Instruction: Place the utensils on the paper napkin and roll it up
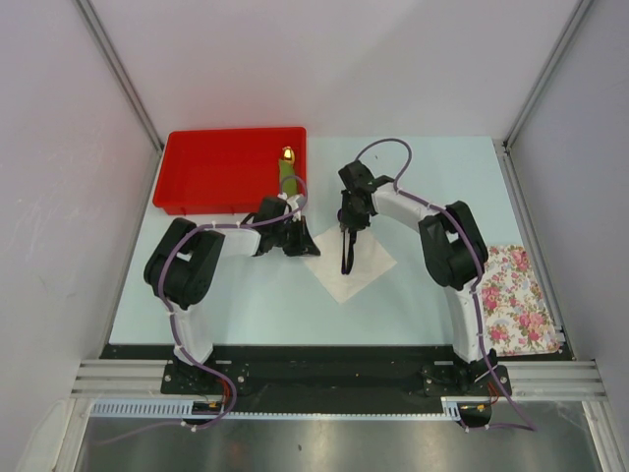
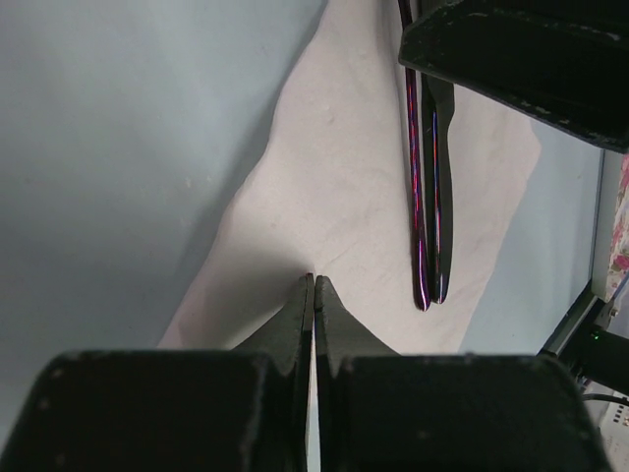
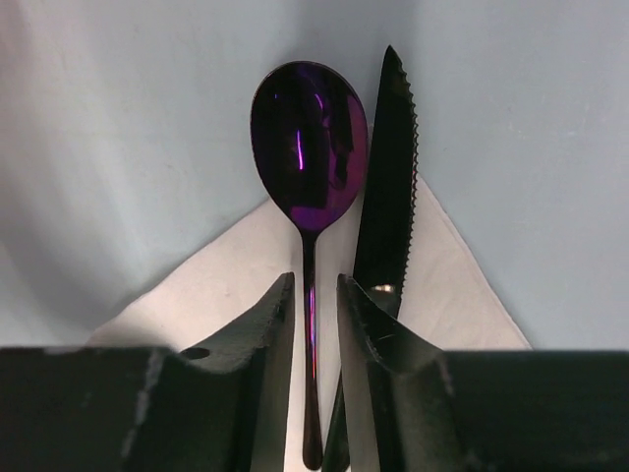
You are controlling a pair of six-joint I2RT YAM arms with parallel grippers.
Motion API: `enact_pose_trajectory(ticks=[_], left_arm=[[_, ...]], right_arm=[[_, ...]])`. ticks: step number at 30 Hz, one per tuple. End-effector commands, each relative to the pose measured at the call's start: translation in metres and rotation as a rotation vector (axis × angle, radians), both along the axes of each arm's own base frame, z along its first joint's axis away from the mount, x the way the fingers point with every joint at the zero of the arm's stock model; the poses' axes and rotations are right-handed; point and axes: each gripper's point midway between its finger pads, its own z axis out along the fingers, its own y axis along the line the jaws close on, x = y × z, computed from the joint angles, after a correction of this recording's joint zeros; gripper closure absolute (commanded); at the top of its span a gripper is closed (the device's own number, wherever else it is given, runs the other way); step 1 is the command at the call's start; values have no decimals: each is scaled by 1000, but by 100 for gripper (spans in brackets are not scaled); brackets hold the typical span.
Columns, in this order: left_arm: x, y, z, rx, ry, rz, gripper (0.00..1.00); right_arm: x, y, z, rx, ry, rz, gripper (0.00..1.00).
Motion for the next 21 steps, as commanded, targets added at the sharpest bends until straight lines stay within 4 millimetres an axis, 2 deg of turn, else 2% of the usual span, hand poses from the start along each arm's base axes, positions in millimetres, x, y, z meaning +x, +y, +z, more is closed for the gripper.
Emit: enact_pose_trajectory(ticks=[1,3,4,5,7,8,10,11,13,14,15,17,18,20,21], left_arm=[[6,-7,27,-39,-88,-10,100],[2,-7,29,-44,-86,-21,100],[0,-9,41,-63,-112,-35,99],[-5,-8,42,-66,-119,-43,97],[-6,-9,56,-89,-176,-68,91],[-8,-8,69,-99,-214,-79,82],[-13,-7,80,-88,-279,-141,70],[-14,-5,95,-65,-378,-200,59],[-27,1,100,-12,-441,-290,49],[-32,4,102,32,-538,-398,41],[-49,7,106,62,-564,-473,37],[-64,11,102,143,-707,-647,28],[-82,8,104,172,-754,-728,27],[-98,9,95,250,-881,-889,26],[-111,2,91,276,-924,-959,26]], right_arm=[[5,5,62,50,-106,50,71],[4,9,75,87,-123,102,69],[1,11,79,106,-123,128,69],[1,10,89,114,-142,148,69],[-3,9,95,127,-148,221,68],[-7,7,97,143,-143,253,68],[-12,1,99,188,-126,319,69],[-18,-3,97,203,-110,335,68],[-22,-15,94,237,-83,350,68],[-26,-20,91,241,-69,368,68],[-34,-22,90,287,-42,390,67],[-37,-34,87,321,-23,396,65],[-43,-38,87,340,-12,399,58],[-43,-47,89,349,-27,397,51],[-44,-48,91,358,-30,401,48]])
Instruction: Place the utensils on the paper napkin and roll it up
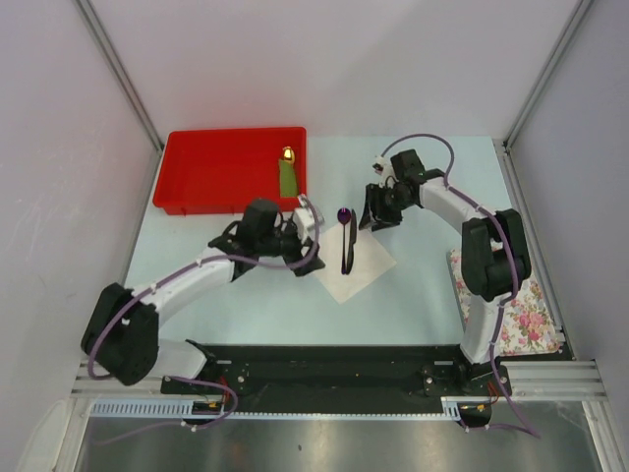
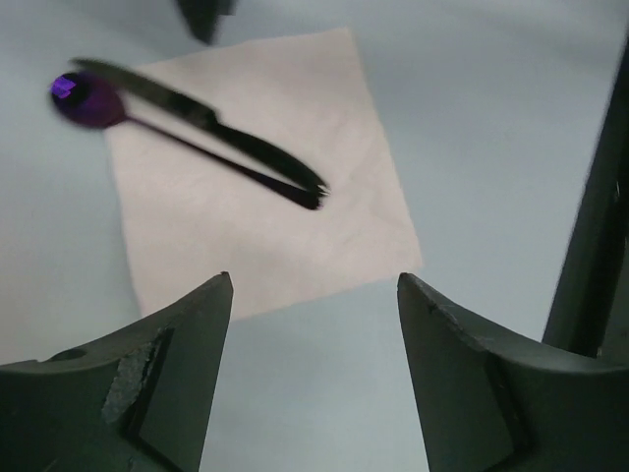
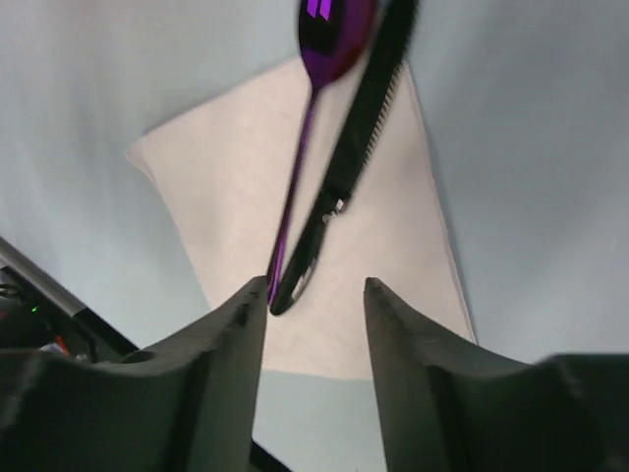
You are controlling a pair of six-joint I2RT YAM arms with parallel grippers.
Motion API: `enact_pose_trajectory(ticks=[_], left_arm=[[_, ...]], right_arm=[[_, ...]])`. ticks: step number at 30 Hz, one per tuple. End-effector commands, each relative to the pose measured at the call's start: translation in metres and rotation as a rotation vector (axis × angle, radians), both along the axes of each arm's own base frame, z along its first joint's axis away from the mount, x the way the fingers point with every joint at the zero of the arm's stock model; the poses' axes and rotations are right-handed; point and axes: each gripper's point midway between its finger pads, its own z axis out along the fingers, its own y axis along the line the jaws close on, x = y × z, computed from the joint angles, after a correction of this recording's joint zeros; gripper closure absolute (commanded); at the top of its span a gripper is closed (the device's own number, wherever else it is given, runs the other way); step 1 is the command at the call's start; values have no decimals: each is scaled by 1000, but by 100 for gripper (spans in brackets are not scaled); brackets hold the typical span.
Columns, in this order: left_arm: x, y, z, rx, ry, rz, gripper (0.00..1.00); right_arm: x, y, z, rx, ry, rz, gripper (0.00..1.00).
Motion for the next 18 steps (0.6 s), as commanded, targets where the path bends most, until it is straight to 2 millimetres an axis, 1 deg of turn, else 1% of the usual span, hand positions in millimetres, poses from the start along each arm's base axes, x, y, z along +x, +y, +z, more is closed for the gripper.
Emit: enact_pose_trajectory(ticks=[1,2,3,5,6,8,9,12,13,15,16,18], left_arm=[[-56,-2,-26,234,-334,-404,27],[-63,-2,-34,265,-396,-467,28],[-70,-11,-36,277,-450,-519,29],[-78,-15,-49,318,-516,-611,33],[-83,-22,-51,323,-556,-649,35],[-87,-28,-60,341,-628,-719,38],[-92,-34,-63,343,-653,-753,40],[-94,-43,-76,375,-702,-803,47],[-92,-45,-79,385,-701,-804,51],[-87,-50,-88,401,-683,-809,55],[-84,-51,-90,410,-683,-804,59],[-84,-52,-99,421,-669,-811,61]], right_arm=[[-15,-4,30,101,-42,86,41],[-15,-8,31,104,-41,83,38],[-16,-10,32,107,-46,92,35],[-19,-11,35,121,-31,102,26],[-20,-15,36,122,-30,105,18],[-22,-20,35,109,-20,107,11],[-22,-22,35,107,-13,108,6],[-26,-29,29,96,13,107,3],[-27,-30,30,100,15,108,3],[-28,-32,30,105,18,105,2],[-25,-34,31,108,14,97,2],[-25,-36,32,114,16,88,2]])
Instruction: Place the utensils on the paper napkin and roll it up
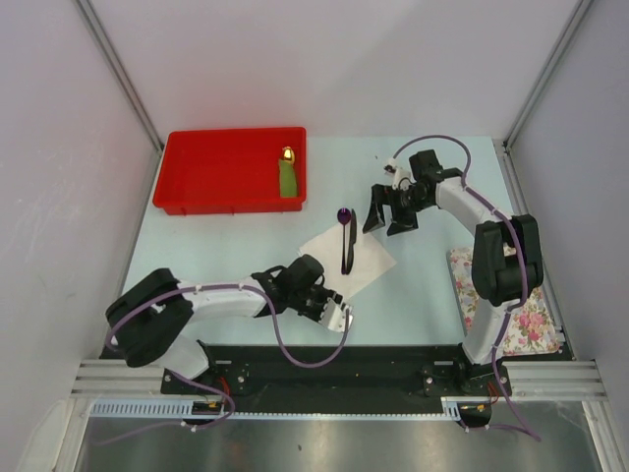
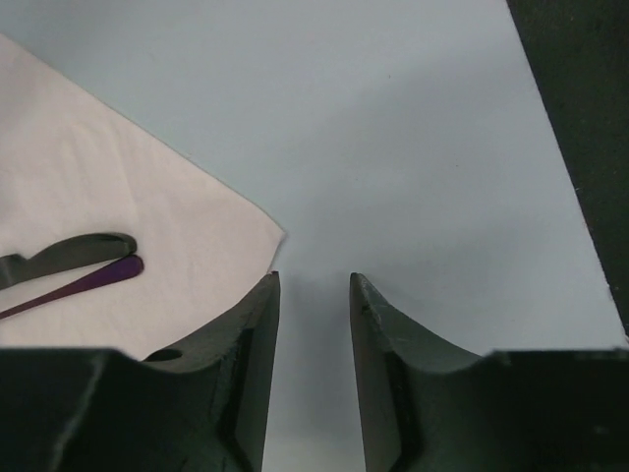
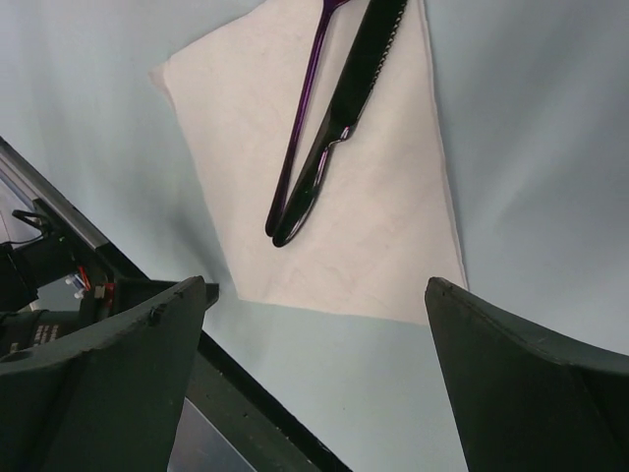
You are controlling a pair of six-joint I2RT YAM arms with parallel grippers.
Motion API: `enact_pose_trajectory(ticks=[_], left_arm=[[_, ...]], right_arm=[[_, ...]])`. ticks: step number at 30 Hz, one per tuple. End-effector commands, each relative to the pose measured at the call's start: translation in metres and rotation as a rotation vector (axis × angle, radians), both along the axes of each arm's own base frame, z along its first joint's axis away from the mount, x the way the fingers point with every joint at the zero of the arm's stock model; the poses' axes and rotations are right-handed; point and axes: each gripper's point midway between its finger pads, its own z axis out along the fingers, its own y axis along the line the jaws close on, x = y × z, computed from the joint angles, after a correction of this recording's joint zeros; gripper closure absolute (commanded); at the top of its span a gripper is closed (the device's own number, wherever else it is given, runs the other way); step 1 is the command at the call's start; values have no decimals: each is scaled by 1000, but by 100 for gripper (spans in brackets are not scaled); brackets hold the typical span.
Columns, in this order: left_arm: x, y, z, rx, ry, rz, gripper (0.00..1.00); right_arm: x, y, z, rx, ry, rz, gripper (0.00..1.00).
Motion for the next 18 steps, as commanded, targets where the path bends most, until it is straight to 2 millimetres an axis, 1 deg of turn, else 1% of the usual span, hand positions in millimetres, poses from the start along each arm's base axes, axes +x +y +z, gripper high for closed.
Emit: enact_pose_trajectory(ticks=[1,4,6,9,12,13,15,17,18], left_arm=[[19,-21,7,-42,-107,-44,62],[20,-24,-4,-20,-105,-44,63],[25,-25,-8,-15,-115,-33,63],[24,-24,-13,-6,-121,-48,64],[23,-25,-16,-4,-116,-56,70],[23,-26,-16,-3,-112,-58,74],[22,-27,-16,-5,-103,-61,76],[20,-27,-16,-3,-91,-70,81],[17,-28,-16,-5,-82,-79,91]], right_arm=[[3,-5,21,33,-38,0,2],[6,-11,21,39,-30,-25,1],[7,-13,22,46,-26,-32,1],[9,-16,23,48,-27,-44,1],[12,-20,22,48,-21,-58,1],[13,-21,21,48,-18,-64,1],[13,-23,19,51,-8,-70,1],[14,-25,17,55,1,-78,2],[15,-26,18,57,0,-82,1]])
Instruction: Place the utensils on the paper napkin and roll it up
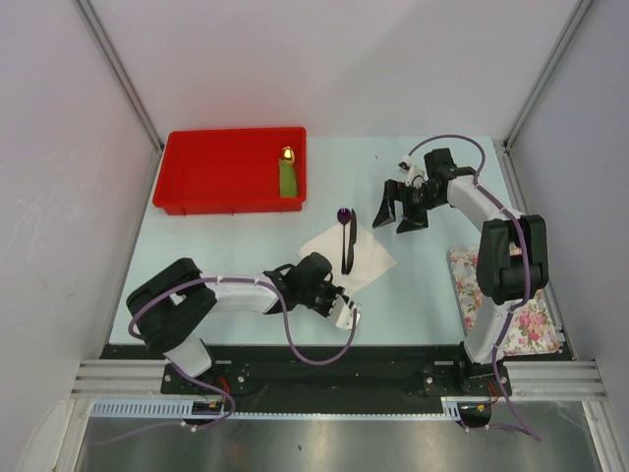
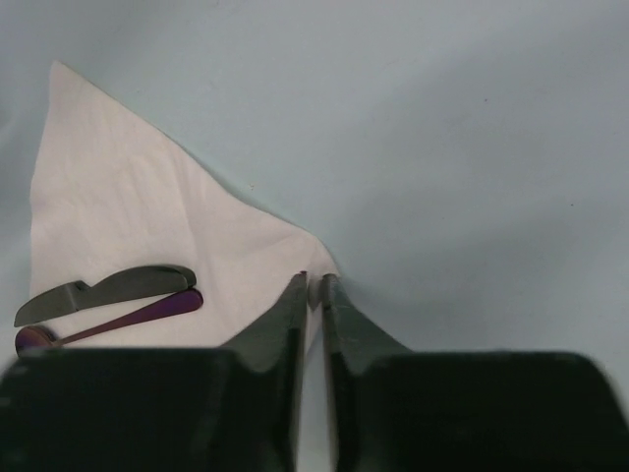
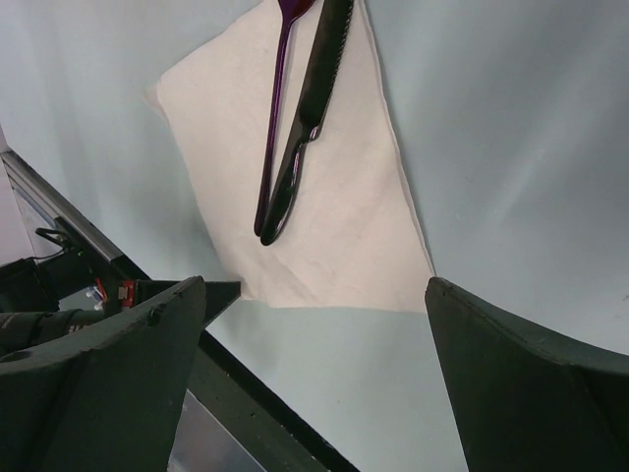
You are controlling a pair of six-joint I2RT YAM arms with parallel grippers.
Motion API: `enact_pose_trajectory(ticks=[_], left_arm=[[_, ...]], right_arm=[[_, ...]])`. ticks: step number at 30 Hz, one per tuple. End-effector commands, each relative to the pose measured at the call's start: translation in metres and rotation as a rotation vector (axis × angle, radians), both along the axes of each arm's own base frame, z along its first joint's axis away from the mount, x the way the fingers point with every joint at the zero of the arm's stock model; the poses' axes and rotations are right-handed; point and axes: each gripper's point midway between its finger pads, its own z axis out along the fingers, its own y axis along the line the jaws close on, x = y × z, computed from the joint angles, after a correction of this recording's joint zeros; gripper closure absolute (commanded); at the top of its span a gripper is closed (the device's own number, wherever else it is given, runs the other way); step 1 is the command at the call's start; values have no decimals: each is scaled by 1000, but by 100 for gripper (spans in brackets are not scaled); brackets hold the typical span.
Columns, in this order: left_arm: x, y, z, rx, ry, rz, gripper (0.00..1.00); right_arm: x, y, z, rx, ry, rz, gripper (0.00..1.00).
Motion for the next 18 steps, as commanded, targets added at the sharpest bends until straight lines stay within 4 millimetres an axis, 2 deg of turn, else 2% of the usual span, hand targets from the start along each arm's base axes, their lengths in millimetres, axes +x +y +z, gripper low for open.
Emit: enact_pose_trajectory(ticks=[1,2,7,12,18], left_arm=[[-9,-2,-4,28,38,-37,97],[-10,-4,-3,28,39,-37,100],[-23,-1,-2,40,113,-43,100],[-39,-7,14,1,143,-70,100],[-54,-13,23,-14,175,-81,100]], right_arm=[[6,0,16,34,-22,-13,2],[5,0,15,33,-18,-13,2],[5,0,15,34,-21,-14,2],[5,-1,14,38,-17,-17,2],[4,0,15,40,-16,-18,2]])
